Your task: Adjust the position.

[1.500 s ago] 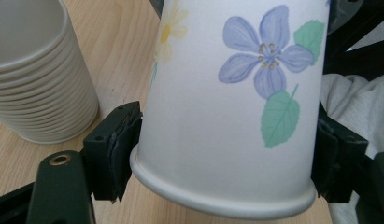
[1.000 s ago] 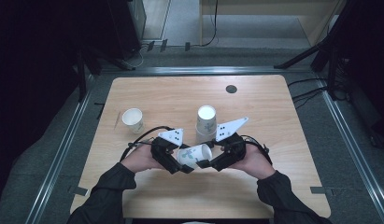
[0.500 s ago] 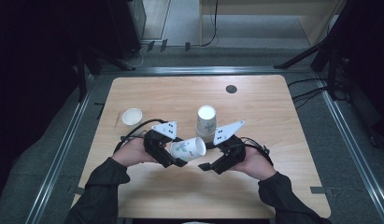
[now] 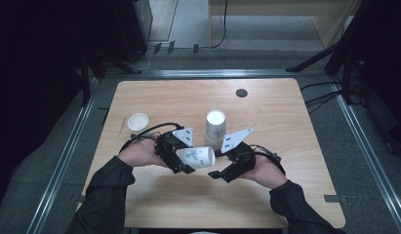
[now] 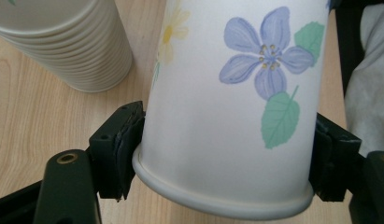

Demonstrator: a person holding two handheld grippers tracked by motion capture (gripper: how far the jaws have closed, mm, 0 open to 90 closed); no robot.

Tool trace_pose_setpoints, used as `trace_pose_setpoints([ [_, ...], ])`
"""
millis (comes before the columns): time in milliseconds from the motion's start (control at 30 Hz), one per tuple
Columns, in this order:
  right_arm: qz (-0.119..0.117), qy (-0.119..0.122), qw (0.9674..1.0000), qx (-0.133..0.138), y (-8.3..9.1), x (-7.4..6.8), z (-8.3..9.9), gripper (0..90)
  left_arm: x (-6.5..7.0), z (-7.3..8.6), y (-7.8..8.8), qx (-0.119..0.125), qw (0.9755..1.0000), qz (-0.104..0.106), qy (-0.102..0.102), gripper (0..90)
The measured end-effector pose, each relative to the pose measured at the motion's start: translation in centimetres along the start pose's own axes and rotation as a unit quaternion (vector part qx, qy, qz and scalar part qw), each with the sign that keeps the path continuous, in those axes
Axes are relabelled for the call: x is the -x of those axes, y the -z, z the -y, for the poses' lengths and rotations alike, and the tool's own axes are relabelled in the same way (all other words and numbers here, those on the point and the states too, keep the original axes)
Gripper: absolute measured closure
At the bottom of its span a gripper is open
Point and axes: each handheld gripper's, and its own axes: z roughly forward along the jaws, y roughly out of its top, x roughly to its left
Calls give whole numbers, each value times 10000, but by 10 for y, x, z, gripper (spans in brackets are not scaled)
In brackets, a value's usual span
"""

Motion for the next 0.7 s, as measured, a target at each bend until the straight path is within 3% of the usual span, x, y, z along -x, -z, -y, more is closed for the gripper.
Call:
trace_pose_setpoints([
  [400,-71,102,9999,-40,-7,-2,-2,264,7,-11,-24,-734,9970,-54,-257,241],
  [700,-170,139,9996,-179,-13,-4,-3,333,12,-16,-30,-798,9962,-51,-337,241],
])
